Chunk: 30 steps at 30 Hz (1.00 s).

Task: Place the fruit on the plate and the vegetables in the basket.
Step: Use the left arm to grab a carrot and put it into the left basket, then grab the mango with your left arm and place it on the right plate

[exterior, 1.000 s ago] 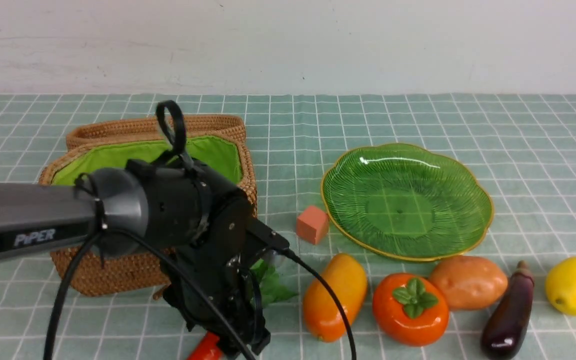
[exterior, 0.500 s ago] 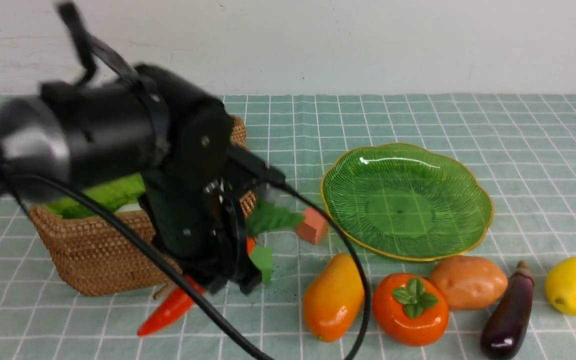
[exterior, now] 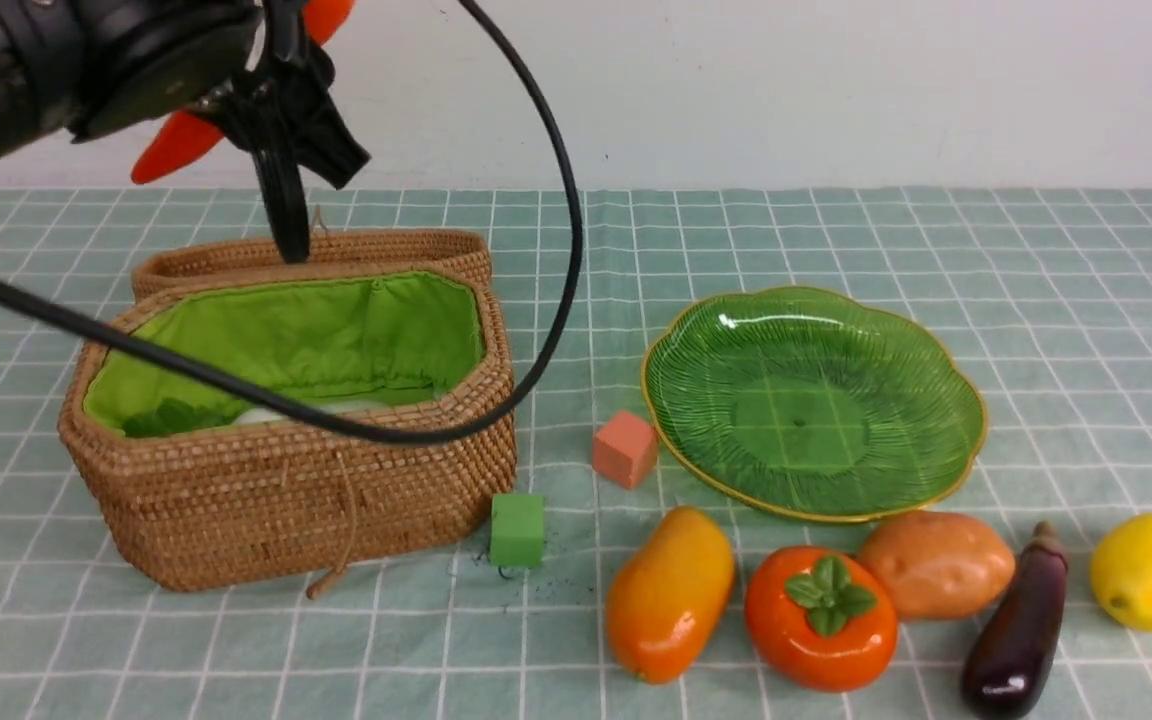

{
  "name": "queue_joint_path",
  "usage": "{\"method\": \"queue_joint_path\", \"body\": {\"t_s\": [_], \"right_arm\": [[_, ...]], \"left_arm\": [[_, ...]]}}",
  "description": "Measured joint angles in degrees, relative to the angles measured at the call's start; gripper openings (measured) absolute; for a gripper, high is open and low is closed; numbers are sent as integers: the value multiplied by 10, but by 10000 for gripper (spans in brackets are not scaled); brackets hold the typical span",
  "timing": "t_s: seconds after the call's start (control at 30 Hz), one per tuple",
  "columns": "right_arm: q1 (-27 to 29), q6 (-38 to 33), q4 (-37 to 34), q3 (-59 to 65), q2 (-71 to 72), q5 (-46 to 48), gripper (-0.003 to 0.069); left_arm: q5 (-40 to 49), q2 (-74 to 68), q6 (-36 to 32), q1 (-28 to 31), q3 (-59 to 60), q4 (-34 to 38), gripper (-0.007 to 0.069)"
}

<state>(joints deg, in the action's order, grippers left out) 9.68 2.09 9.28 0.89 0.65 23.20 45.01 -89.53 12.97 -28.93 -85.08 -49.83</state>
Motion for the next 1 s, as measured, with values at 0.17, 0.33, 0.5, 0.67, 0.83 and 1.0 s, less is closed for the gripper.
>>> {"method": "queue_joint_path", "body": {"t_s": [0.17,0.33,0.5,0.67,0.83,1.0], "right_arm": [[0,0,0,0,0,0,242],[0,0,0,0,0,0,242],[0,0,0,0,0,0,242],[0,0,0,0,0,0,242],[0,0,0,0,0,0,242],[0,0,0,0,0,0,242]], "left_arm": [[23,-77,-3,55,0,110,281],[33,-123,-31,63,1,163,405],[28,-125,-24,63,1,166,624],[57,-103,-20,57,1,192,664],[97,-56,-29,0,1,288,632],[102,-71,-27,-104,1,477,573]]}}
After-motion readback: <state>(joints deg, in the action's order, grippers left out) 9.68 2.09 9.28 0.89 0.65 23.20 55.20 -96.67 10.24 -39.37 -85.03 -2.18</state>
